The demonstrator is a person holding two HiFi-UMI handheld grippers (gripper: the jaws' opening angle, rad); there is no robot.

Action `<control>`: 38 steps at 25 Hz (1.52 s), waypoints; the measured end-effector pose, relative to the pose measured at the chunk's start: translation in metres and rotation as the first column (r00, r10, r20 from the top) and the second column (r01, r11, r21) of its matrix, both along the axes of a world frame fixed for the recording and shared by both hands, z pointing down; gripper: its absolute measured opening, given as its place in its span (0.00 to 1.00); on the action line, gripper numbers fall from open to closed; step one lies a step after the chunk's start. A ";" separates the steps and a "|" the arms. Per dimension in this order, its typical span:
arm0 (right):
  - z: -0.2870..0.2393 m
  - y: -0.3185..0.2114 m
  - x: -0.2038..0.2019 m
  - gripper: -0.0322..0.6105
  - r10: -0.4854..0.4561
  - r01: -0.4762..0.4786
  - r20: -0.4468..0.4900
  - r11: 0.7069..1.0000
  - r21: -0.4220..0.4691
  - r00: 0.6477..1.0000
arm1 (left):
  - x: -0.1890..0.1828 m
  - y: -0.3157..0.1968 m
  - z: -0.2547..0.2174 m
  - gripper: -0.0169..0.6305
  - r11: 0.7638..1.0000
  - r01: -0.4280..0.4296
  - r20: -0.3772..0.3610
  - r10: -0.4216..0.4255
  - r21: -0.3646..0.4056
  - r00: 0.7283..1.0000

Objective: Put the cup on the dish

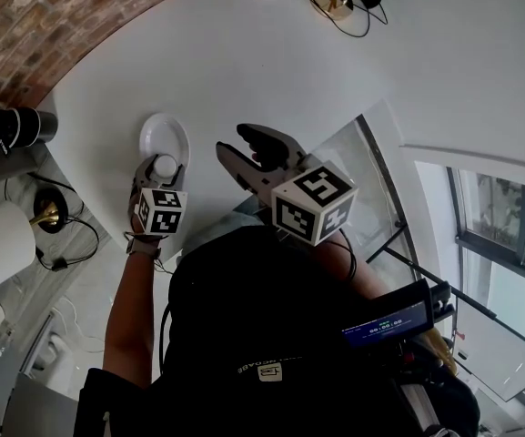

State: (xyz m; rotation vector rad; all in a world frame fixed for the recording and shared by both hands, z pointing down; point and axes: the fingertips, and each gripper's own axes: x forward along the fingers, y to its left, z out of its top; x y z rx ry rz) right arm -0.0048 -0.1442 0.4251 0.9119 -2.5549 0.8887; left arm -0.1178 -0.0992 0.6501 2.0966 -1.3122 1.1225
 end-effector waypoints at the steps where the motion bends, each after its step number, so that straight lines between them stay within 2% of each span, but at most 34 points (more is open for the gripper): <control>1: 0.000 0.000 0.001 0.34 0.001 -0.001 0.000 1.000 0.000 1.000 | 0.000 0.000 0.000 0.43 1.000 -0.001 0.003 0.001 0.003 1.000; 6: 0.002 0.001 0.004 0.34 0.002 -0.002 -0.009 1.000 -0.002 1.000 | 0.001 -0.002 0.000 0.43 0.999 -0.024 0.016 0.023 0.032 1.000; 14: 0.002 0.002 0.006 0.34 0.006 -0.006 -0.010 1.000 0.000 1.000 | 0.001 -0.003 0.001 0.43 0.999 -0.017 0.019 0.016 0.031 1.000; 26: 0.002 0.002 0.014 0.34 0.015 -0.015 -0.005 1.000 0.002 1.000 | -0.004 -0.005 0.006 0.43 0.999 0.032 0.052 -0.032 0.009 0.998; 30: 0.001 0.002 0.014 0.34 0.015 -0.015 -0.002 1.000 0.003 1.000 | -0.005 -0.006 0.003 0.43 0.998 0.055 0.057 -0.057 0.025 0.997; 38: 0.003 0.002 0.019 0.34 0.021 -0.021 -0.002 1.000 -0.003 1.000 | -0.004 -0.010 -0.001 0.43 0.995 0.090 0.010 -0.090 0.030 0.996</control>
